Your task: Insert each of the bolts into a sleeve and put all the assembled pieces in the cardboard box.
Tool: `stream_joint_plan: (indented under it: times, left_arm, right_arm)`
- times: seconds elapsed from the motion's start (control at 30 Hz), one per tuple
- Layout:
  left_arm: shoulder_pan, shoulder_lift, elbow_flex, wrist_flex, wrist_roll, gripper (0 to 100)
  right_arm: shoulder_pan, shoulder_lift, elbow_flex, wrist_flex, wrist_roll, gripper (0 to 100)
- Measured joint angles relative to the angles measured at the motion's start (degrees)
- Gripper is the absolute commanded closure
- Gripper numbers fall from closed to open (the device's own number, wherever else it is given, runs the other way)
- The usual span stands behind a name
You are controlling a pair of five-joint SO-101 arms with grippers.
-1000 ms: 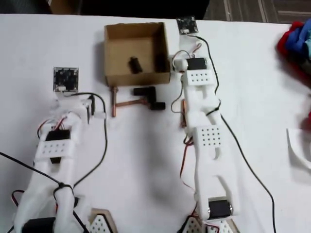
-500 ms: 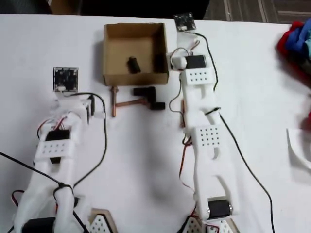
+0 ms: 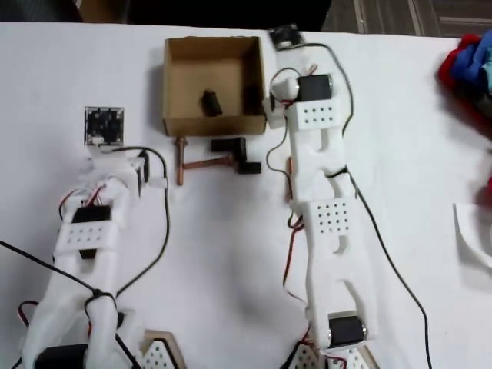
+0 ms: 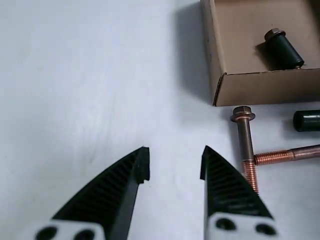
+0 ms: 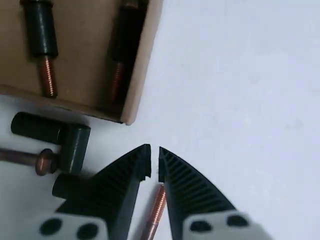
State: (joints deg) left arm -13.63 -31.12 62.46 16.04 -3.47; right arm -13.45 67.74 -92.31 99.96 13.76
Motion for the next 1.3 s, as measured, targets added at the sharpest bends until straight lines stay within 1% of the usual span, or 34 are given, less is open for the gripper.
stream_joint_plan:
  times: [0.13,0.3,0.43,0.53,0.63,0.9,1.07,1.3]
  left_arm:
    - [-1.76,0.0,0.0,0.0,0.26,82]
    - [-5.98,0.0,0.0,0.0,3.52,82]
    - [-6.33,0.0,0.0,0.0,4.13,82]
    - [-6.33,0.0,0.0,0.0,4.22,82]
    - [-6.33,0.0,0.0,0.0,4.22,82]
    - [-6.33,0.0,0.0,-0.09,4.22,82]
    - [-6.33,0.0,0.0,-0.09,4.22,82]
    - [-6.33,0.0,0.0,-0.09,4.22,82]
  right_arm:
    - [-3.25,-3.52,5.8,0.0,8.0,97.4]
    - [-7.47,-11.78,18.9,0.09,13.27,97.1]
    - [-10.2,-19.69,32.62,0.09,17.85,90.4]
    - [-12.22,-22.33,40.18,0.09,21.98,84.8]
    - [-12.57,-22.42,43.87,0.09,26.73,84.4]
    - [-12.48,-20.13,44.4,-0.44,38.68,84.1]
    - [-12.31,-17.14,43.6,-0.44,40.18,84.0]
    - [-11.69,-11.43,35.25,-0.44,40.18,84.0]
